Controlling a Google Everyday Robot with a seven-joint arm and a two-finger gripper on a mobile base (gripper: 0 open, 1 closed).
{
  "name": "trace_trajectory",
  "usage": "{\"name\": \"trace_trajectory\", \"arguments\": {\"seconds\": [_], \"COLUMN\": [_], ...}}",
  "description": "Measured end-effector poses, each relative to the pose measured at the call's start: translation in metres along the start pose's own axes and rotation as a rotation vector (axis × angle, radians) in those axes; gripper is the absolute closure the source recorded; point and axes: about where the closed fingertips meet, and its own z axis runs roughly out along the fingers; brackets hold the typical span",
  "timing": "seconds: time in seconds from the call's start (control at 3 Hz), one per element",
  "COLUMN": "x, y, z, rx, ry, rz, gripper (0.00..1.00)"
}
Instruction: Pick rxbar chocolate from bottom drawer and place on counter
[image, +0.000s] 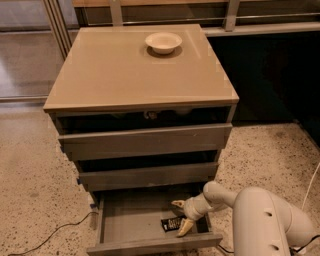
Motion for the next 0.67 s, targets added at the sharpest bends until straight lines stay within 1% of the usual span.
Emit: {"name": "trace_trajectory", "arguments": {"seconds": [0.33,0.67], "x": [0.0049,0.0084], "y": [-0.0039,-0.0138], "z": [0.0008,-0.0036], "rx": [-0.01,-0.005], "ry": [0.007,0.017], "rz": [0.005,0.008], "gripper": [0.06,0.06]}}
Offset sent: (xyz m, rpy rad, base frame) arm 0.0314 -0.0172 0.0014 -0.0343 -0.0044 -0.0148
